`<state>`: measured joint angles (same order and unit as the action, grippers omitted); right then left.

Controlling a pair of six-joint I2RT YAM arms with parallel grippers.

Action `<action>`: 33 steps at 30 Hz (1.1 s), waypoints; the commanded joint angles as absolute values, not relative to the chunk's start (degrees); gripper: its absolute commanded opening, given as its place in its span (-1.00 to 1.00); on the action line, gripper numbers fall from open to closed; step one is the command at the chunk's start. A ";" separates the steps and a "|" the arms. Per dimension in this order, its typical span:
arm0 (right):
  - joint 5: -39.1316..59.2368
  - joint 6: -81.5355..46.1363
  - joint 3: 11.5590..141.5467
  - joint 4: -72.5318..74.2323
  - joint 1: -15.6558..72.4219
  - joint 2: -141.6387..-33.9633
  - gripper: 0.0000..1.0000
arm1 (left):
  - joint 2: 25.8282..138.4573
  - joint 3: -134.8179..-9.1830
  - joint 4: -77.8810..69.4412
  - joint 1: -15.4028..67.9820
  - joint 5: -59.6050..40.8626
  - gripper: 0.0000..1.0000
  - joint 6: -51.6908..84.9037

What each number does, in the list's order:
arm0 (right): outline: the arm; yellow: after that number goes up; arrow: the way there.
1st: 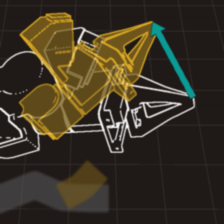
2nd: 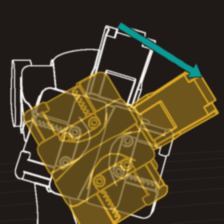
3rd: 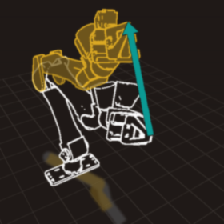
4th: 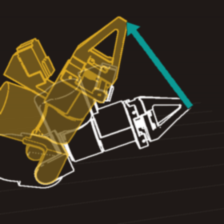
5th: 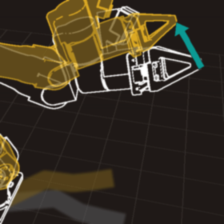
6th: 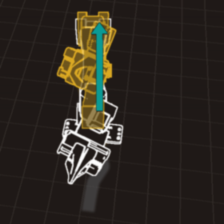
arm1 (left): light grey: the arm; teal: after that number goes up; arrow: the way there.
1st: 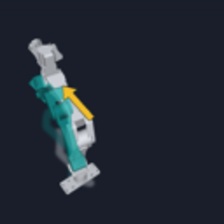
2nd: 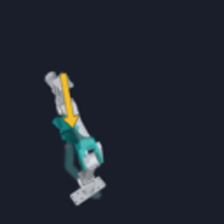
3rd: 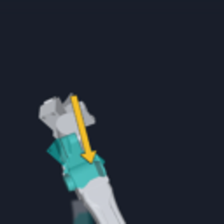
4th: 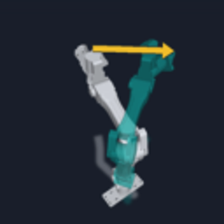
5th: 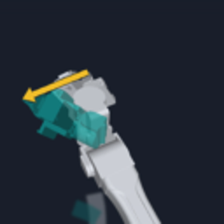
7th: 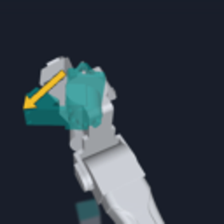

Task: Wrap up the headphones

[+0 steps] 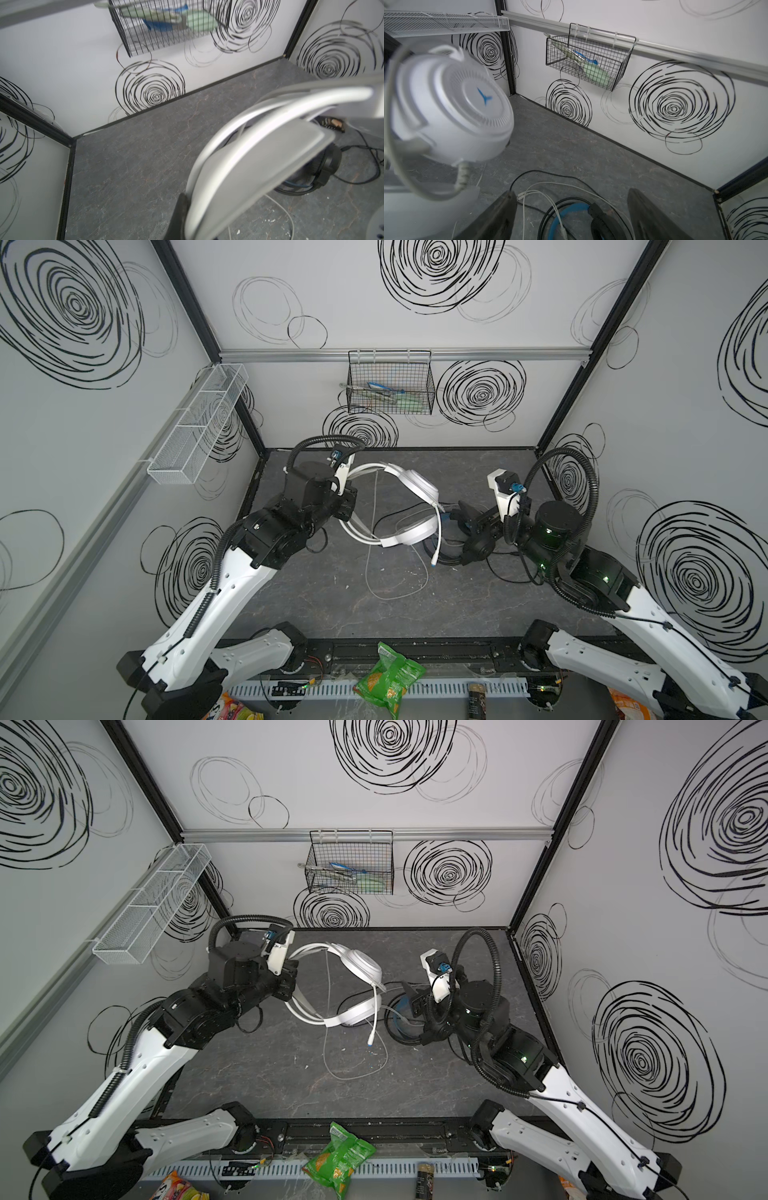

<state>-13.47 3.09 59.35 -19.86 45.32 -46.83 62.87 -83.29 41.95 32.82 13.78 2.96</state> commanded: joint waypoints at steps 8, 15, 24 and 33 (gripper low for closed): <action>13.50 -6.34 45.73 0.00 42.01 -50.08 0.83 | 66.24 -98.83 45.71 32.66 13.56 -1.00 10.62; 24.87 -9.31 41.17 12.88 41.92 -58.75 0.83 | 69.58 -107.35 49.52 33.89 12.88 -1.00 11.82; 35.75 -10.55 45.63 20.19 42.21 -75.84 0.86 | 72.20 -113.01 51.17 34.80 11.97 -1.00 13.93; 38.09 -10.99 48.55 25.25 47.37 -87.61 0.89 | 73.06 -113.73 50.14 34.89 9.76 -1.00 15.78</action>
